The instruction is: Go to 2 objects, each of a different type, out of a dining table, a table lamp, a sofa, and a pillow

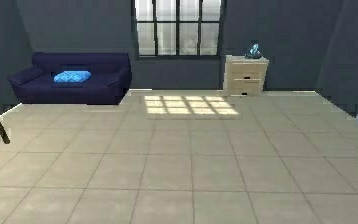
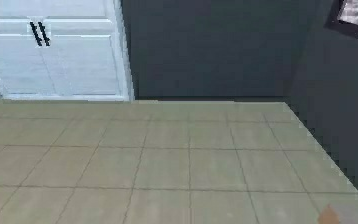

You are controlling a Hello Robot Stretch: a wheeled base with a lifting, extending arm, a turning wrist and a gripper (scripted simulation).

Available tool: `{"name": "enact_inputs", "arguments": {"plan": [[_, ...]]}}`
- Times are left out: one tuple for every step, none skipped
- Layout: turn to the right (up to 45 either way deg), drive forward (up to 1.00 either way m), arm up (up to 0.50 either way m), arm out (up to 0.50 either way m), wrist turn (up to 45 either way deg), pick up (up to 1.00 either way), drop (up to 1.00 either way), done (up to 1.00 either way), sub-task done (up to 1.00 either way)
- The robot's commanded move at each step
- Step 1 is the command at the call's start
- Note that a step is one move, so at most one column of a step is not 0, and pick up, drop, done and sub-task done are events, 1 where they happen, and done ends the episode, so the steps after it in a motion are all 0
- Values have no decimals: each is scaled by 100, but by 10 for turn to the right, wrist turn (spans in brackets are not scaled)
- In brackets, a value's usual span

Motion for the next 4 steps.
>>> {"name": "enact_inputs", "arguments": {"plan": [[-420, 0, 0, 0, 0, 0, 0, 0, 0], [0, 100, 0, 0, 0, 0, 0, 0, 0], [-60, 0, 0, 0, 0, 0, 0, 0, 0], [0, 25, 0, 0, 0, 0, 0, 0, 0]]}}
